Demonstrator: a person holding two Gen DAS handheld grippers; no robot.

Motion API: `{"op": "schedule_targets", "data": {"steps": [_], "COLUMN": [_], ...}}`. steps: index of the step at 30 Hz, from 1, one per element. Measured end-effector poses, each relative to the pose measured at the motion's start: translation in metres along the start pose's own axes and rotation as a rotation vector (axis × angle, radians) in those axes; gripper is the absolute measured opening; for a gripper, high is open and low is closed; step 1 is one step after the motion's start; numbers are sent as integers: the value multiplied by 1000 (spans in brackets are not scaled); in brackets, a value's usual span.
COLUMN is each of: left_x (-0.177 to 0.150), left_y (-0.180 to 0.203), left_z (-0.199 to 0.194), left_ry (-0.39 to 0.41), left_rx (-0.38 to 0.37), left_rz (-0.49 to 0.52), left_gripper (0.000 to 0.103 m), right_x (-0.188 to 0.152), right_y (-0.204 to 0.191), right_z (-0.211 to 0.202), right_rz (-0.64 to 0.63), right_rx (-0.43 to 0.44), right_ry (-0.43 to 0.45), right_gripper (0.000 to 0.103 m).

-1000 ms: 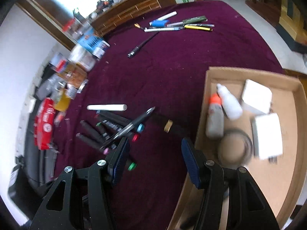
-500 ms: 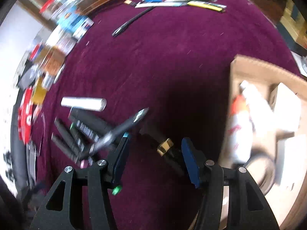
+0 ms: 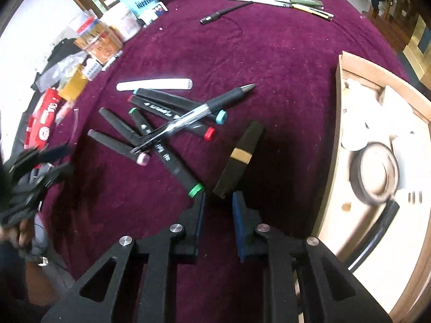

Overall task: Organize rigid objects
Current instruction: 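Grasp a black marker with left gripper while right gripper grasps gold-banded black tube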

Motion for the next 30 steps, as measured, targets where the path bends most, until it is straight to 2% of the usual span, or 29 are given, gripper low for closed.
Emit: {"op": "schedule_targets", "data": {"steps": [7,11,13,14,17,20,22,25,27,30], "left_x": [14,18,19,18,11,-2,-6,1,9,15], "left_y": [-4,-3,0,5,21,35,37,28,20,9], "left_z": [42,48,48,47,45,48,49,39,34,40], "left_ry": [-122,-122,-119,-113,-115,-151,-144,-105,-90,-120], "left_rx": [35,52,44,37,22,9,20,9,37,77], "left_rz": [162,214,214,227,260,294,316,289,295,335], "left_gripper": [44,44,34,24,20,19,19,19,19,19], "right_x": [-6,-7,-7,-6,-4,0,2,5,5,4], "right_y": [2,7,9,9,10,10,10,10,10,11], "right_z": [-11,-17,-20,-21,-20,-22,-25,-26,-25,-23], "right_rz": [46,96,99,98,110,108,112,112,115,127], "right_rx": [32,50,51,46,50,56,64,63,70,77], "right_ry": [9,29,35,35,36,38,45,50,46,41], "right_gripper": [18,18,18,18,18,18,18,18,18,19]}}
Point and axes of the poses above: each gripper's, at about its wrist camera, not at the fingertips, and z roughly the way its jaws point, y to its right, x to its top, the point moved 5 cm from there along z, roughly the way its jaws point, and after that the axes turned 10 degrees about -z, right-handed, at the moved point
